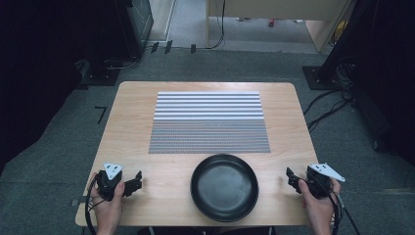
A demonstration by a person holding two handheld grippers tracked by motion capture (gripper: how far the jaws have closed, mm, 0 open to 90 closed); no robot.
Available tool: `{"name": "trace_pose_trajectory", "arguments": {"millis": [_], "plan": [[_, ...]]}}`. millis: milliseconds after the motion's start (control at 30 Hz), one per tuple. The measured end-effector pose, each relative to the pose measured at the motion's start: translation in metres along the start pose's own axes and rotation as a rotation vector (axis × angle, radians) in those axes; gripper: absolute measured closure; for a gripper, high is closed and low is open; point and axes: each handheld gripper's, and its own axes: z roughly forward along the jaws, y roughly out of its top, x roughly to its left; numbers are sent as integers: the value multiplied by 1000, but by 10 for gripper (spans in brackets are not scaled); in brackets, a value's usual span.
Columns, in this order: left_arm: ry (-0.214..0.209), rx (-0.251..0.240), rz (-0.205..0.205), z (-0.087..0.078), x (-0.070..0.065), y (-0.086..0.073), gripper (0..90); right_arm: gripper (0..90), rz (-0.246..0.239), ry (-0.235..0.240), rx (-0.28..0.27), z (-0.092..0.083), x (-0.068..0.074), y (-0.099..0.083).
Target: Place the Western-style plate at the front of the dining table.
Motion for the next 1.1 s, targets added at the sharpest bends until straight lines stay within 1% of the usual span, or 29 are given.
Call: {"name": "trace_pose_trajectory", "arguments": {"millis": [33, 67, 100, 200, 233, 400, 533, 800, 900, 1100], "plan": [[0, 0, 0, 0, 0, 0, 93, 191, 0, 0, 0, 0, 0, 0], [-16, -1, 6, -1, -5, 0, 93, 193, -3, 5, -3, -1, 2, 0], [-16, -1, 6, -1, -5, 0, 93, 193, -3, 5, -3, -1, 2, 0], [-39, -4, 16, -3, -13, 1, 93, 197, -7, 14, -7, -3, 5, 1], [-39, -4, 16, -3, -13, 1, 93, 197, -7, 14, -7, -3, 5, 1], [-70, -13, 21, -6, -23, 2, 93, 200, -4, 22, -16, -5, 9, 2], [-83, -17, 21, -7, -27, 2, 93, 200, -6, 28, -18, -6, 12, 2], [-100, -22, 34, -7, -35, 2, 93, 200, -13, 42, -23, -8, 18, 2], [-110, -24, 31, -8, -38, 3, 94, 200, -15, 47, -25, -9, 20, 2], [-133, -27, 37, -8, -47, 3, 93, 199, -16, 55, -26, -10, 25, 2]]}}
